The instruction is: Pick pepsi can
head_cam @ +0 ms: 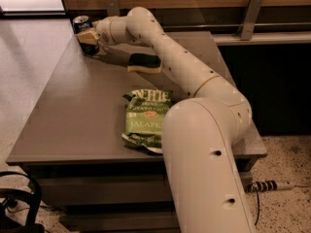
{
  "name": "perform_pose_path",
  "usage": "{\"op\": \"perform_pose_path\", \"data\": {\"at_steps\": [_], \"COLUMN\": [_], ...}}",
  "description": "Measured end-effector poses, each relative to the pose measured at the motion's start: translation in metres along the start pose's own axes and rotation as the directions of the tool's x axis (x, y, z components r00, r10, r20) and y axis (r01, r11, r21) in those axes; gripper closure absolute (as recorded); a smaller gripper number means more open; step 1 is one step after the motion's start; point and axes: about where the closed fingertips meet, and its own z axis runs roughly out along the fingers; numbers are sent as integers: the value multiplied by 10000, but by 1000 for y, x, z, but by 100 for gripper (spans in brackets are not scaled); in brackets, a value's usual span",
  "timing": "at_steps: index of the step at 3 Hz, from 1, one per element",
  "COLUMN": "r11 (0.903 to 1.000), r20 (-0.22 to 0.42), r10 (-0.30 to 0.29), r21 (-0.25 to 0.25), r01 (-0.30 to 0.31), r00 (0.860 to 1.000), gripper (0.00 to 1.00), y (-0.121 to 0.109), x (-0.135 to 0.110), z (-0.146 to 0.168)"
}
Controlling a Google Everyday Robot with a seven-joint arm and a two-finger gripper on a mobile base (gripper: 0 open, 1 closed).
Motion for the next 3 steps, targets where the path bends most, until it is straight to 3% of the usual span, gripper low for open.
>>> {"op": "perform_pose_path", "data": {"at_steps": [1, 2, 3], "r11": [10000, 9999, 9996], "r20": [-1, -403, -689], "r10": [0, -113, -273], "r21": [-2, -24, -127], "r01": [0, 112, 265], "r00": [10000, 9991, 9972], "gripper": [100, 100, 100], "y": [0, 2, 4], "x": [0, -6, -17], "z": [0, -14, -43]}}
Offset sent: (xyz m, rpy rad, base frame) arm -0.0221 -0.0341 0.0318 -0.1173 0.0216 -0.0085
